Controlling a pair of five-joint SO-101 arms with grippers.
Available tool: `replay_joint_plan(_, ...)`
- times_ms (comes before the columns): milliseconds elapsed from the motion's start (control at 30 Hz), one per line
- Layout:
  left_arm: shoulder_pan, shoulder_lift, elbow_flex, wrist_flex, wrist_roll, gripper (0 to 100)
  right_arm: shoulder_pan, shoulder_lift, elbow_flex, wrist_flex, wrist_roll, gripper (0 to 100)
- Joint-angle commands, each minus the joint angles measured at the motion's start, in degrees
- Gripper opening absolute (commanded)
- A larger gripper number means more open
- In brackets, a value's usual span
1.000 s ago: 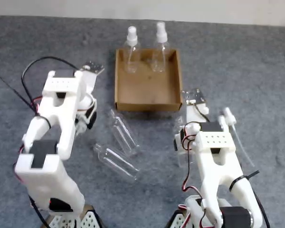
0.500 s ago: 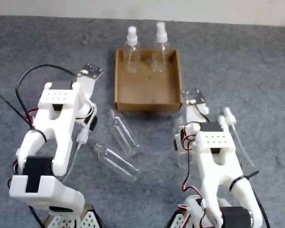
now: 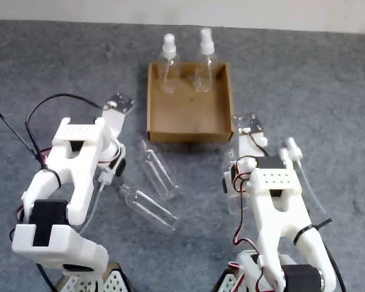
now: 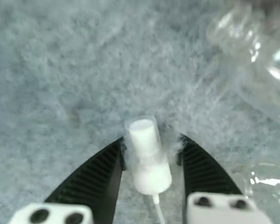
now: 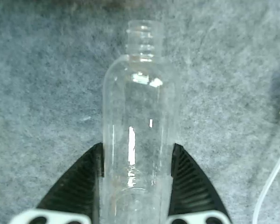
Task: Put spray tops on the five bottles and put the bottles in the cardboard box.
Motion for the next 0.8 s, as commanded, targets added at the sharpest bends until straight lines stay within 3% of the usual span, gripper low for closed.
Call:
replay_joint_plan(0, -0.84, -2.59, 0.13, -0.97, -0.53, 4, 1.01, -0.04, 0.92, -0.40, 0.53, 0.5)
replay_joint_plan(200, -0.84, -5.41, -3.38, 0.00, -0.18, 0, 1.01, -0.57, 0.84, -0.40, 0.62, 0.5)
replay_joint_plan(367, -1.54, -14.81, -4.18, 5.45, 2.37, 0, 1.01, -0.66, 0.31, -0.04, 0.70, 0.5)
replay_joint_plan(500, -1.45, -24.22, 0.75, 5.71, 2.64, 0, 1.01, -0.13, 0.31, 1.80, 5.54, 1.5)
replay_joint_plan(667, -1.45, -31.87, 7.87, 5.63, 2.64, 0, 0.40, -0.04, -2.42, 4.97, 1.58, 18.8)
replay_joint_plan(767, -1.36, -34.15, 10.42, 5.54, 2.64, 0, -2.15, -0.04, -6.02, 9.27, 2.90, 27.9)
